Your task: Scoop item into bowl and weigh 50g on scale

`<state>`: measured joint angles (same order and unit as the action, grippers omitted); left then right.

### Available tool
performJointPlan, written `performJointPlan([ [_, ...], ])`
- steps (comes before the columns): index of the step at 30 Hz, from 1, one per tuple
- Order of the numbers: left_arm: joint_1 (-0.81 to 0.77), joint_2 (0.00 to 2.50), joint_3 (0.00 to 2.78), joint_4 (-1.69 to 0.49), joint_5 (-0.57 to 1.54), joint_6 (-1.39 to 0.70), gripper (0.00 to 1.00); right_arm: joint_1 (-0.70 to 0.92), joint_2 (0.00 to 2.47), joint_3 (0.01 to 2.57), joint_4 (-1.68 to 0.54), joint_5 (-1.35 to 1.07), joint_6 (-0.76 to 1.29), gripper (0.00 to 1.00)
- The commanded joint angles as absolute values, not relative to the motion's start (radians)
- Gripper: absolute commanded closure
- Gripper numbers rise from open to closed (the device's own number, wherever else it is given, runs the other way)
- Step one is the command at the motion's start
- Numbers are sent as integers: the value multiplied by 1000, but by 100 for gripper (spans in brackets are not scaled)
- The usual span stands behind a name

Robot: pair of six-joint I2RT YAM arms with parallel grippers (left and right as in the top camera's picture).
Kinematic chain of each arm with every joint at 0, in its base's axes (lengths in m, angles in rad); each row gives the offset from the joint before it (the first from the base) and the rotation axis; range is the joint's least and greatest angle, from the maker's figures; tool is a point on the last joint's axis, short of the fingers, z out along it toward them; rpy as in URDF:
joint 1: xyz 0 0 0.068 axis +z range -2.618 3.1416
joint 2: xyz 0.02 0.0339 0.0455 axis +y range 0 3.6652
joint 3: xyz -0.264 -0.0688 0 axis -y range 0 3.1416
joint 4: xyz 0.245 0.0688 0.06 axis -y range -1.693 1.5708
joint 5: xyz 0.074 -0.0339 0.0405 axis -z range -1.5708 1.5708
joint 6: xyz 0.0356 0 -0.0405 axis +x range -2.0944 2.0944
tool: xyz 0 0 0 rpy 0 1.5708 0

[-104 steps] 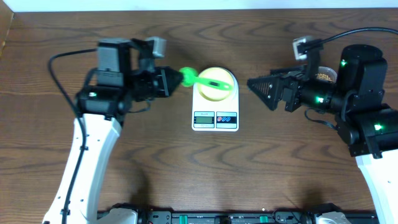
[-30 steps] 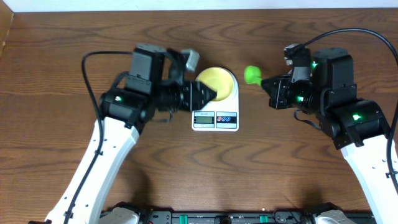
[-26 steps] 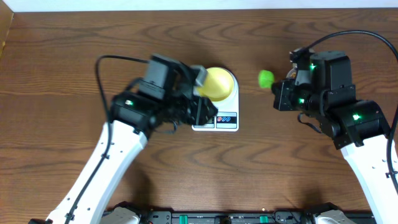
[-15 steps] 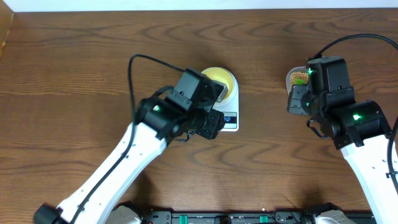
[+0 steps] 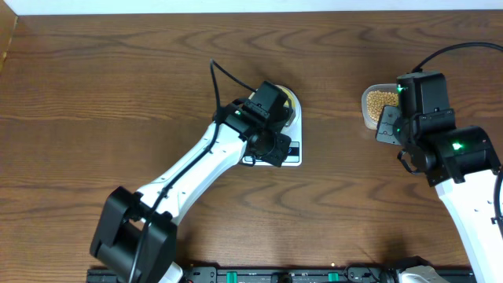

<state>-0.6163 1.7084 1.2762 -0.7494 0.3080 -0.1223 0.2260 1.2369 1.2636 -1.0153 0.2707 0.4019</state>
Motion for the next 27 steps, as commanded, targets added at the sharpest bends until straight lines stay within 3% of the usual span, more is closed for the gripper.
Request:
performJointPlan([
  [1, -638, 1739, 1273, -723, 301, -104, 55, 206, 1235, 1293, -1019, 297, 410, 99],
  [5, -667, 1770, 1273, -668, 297, -101, 47, 202, 1235, 1293, -1021, 297, 402, 99],
  [27, -687, 1876, 1267, -599, 163, -101, 47, 202, 1235, 1293, -1037, 297, 395, 99],
])
